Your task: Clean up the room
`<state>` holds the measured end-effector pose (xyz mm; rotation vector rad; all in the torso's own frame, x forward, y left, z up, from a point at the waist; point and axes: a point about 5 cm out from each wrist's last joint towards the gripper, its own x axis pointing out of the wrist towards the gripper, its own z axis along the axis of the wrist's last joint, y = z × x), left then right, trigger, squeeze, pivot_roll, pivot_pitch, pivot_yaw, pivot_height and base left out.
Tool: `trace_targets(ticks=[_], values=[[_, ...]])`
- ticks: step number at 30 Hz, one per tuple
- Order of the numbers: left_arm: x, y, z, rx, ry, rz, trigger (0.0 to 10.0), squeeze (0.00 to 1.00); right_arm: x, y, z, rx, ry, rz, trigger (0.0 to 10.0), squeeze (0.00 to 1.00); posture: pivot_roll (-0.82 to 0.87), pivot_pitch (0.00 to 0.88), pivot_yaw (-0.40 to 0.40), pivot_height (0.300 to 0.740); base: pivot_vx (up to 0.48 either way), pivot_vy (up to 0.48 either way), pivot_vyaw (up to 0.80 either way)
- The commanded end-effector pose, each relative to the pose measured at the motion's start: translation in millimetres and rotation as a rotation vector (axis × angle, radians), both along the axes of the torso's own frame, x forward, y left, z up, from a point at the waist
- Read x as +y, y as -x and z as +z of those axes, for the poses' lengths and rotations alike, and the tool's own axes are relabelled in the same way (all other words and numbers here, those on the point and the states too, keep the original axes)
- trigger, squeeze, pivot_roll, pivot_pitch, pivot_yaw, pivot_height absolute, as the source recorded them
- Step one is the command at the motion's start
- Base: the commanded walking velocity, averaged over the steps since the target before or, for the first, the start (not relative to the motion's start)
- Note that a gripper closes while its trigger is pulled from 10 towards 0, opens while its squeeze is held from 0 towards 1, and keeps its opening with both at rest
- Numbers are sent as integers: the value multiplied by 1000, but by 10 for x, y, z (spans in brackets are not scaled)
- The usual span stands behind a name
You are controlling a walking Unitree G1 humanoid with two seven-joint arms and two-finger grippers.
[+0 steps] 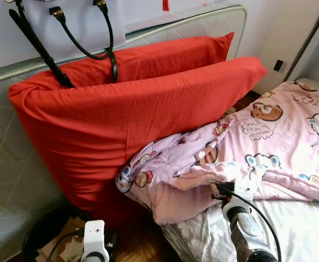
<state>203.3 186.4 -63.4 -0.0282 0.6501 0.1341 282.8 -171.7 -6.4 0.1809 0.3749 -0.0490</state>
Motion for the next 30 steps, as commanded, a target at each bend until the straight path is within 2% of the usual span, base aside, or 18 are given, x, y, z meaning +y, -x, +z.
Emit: trace_targets(ticks=[1,3,14,22,30], values=[[11,113,-78,58,-3,16,10000,0,3,42,-37,12,-4,-8,10000,0,10,0,-5,740,0,0,0],[9,173,-120,93,-3,28,10000,0,6,51,-41,8,-9,-12,10000,0,8,0,-5,740,0,0,0],[-12,265,-175,132,5,55,10000,0,58,78,-72,23,-4,-3,10000,0,5,0,-1,740,0,0,0],[2,281,-180,134,-3,47,10000,0,73,96,-90,31,4,-2,10000,0,2,0,5,740,0,0,0],[16,262,-168,126,-5,54,10000,0,38,69,-60,21,24,-27,10000,0,16,9,4,740,-264,0,0]])
